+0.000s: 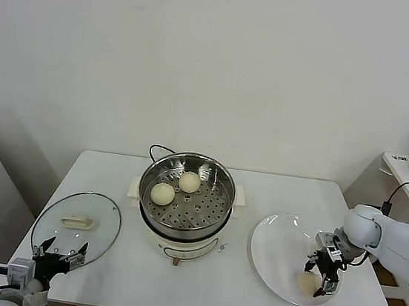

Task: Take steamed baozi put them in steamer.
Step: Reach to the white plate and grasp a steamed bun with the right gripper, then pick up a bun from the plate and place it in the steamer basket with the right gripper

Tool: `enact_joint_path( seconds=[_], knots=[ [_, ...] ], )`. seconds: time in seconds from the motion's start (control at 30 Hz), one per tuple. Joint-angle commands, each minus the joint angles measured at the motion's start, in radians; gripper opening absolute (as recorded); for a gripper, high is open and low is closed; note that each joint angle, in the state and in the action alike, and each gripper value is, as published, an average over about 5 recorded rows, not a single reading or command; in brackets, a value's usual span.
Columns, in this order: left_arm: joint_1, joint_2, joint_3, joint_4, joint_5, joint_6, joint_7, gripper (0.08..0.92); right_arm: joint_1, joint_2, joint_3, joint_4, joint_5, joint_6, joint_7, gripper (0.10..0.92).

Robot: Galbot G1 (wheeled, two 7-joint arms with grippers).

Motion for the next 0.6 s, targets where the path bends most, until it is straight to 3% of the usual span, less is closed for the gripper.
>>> enact_joint_path(
  seconds=[0.03,0.27,0.43,0.6],
  knots=[
    [0.000,-0.001,0.001,-0.006,0.002,0.002,-0.001,0.823,-0.045,-0.001,0.051,-0.003,-0.013,-0.002,0.013,0.541],
    [0.001,-0.002,0.000,-0.004,0.003,0.003,-0.002,0.823,0.037,-0.021,0.008,0.043,0.017,-0.005,0.005,0.476],
    [-0.001,0.003,0.000,-0.003,0.003,0.003,-0.002,0.823,0.342,-0.014,-0.133,0.085,0.110,0.008,-0.027,0.475],
    [-0.008,0.004,0.007,-0.005,0.004,0.004,-0.003,0.823,0.579,0.093,-0.182,0.058,0.231,0.049,-0.066,0.478]
  ],
)
